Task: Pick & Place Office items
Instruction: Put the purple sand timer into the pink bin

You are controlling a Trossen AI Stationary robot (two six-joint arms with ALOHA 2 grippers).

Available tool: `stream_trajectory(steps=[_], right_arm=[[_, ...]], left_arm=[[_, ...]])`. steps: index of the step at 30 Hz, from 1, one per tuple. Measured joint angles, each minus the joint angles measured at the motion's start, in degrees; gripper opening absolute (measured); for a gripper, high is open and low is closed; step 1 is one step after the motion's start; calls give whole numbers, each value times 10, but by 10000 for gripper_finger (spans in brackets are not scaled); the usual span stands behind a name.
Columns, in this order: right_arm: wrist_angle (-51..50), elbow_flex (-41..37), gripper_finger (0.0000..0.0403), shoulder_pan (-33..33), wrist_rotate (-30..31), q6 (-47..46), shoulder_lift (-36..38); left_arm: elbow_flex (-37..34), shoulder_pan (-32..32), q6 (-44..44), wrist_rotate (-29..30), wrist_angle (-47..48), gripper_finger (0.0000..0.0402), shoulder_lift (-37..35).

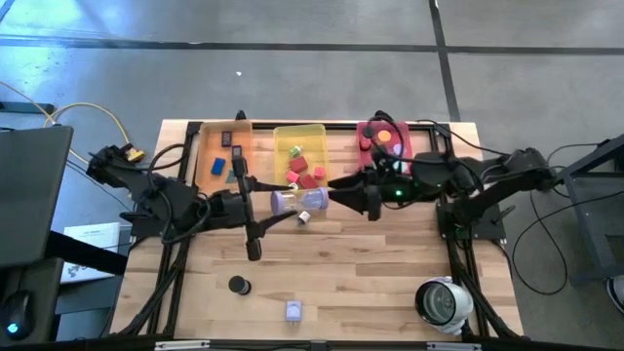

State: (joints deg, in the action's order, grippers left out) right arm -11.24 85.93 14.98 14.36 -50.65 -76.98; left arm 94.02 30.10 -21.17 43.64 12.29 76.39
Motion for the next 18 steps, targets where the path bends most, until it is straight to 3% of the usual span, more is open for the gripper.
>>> stream_trajectory(steps=[6,18], right_arm=[[34,0,271,-21,-51,103,2],[64,0,270,-24,-82,53,2]], left_arm=[[0,0,-15,1,-3,183,-2],[0,0,-36,2,-8,183,-5]])
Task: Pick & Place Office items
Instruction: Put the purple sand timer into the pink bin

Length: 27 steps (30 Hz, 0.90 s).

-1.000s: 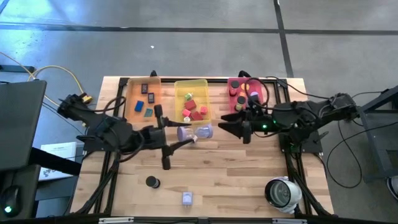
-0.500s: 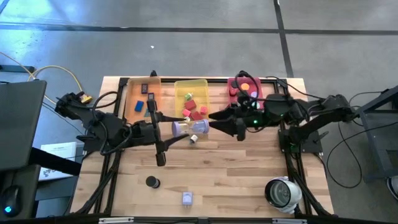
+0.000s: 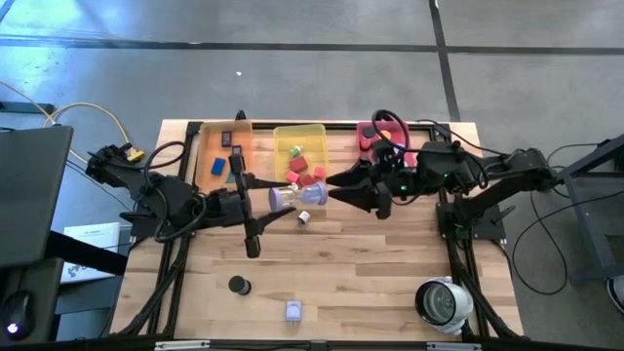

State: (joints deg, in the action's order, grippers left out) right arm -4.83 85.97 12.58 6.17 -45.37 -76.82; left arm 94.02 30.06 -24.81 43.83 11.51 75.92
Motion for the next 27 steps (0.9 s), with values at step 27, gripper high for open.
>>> stream_trajectory(steps=[27], right_arm=[[72,0,270,-31,-64,-20,-32]], left_arm=[[0,-5,-4,-8,-17,183,0]])
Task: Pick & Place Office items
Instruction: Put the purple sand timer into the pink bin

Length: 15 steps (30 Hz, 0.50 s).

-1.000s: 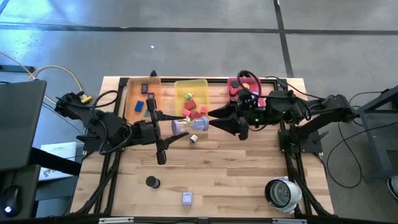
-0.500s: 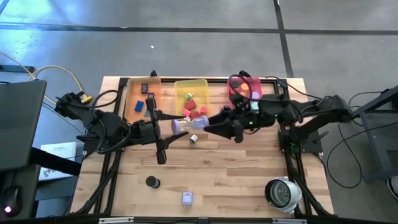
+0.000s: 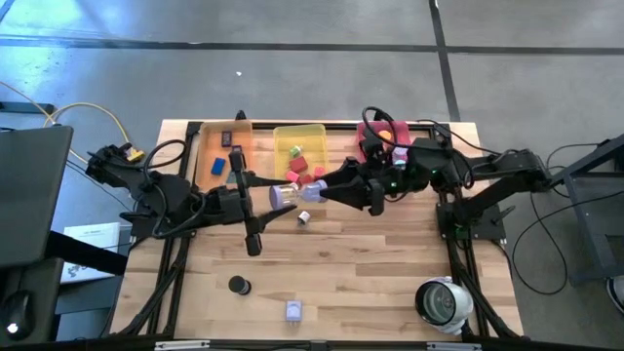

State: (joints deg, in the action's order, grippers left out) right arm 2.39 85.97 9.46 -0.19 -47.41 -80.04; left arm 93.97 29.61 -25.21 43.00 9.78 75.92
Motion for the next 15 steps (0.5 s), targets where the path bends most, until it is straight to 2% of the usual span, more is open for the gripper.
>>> stream_trajectory(steps=[5,12,15], right_arm=[[1,0,270,-7,-29,-12,-12],[32,0,270,-17,-60,-7,-21],[37,0,270,-21,-57,-1,-21]], left_arm=[[0,-14,1,-2,2,183,0],[0,-45,26,-41,2,183,0],[0,-50,30,-41,5,183,0]])
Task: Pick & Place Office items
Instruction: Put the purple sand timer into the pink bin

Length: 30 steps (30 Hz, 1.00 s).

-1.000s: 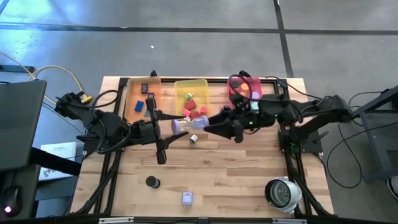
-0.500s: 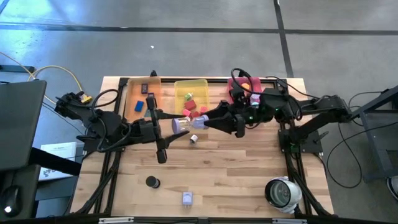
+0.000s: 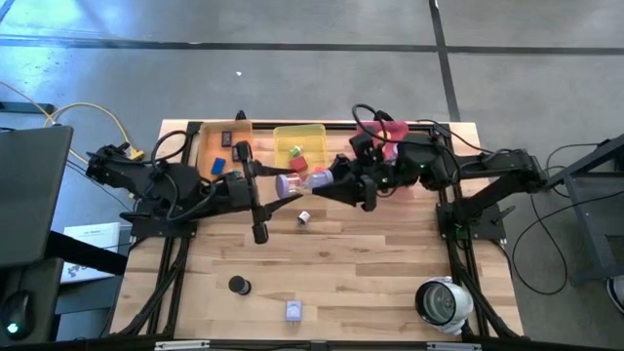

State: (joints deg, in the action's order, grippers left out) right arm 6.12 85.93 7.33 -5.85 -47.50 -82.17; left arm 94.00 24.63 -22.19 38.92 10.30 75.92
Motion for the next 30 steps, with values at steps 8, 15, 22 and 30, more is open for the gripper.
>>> stream_trajectory(steps=[8,15,22,30], right_arm=[[14,0,270,1,-3,17,0],[15,0,270,-2,-7,29,0],[13,0,270,-8,-19,31,0],[9,0,263,-8,-22,43,1]], left_arm=[[0,0,0,-2,0,183,0],[0,-1,1,-13,10,183,0],[0,-9,4,-14,12,183,0],[0,-17,14,-24,16,183,0]])
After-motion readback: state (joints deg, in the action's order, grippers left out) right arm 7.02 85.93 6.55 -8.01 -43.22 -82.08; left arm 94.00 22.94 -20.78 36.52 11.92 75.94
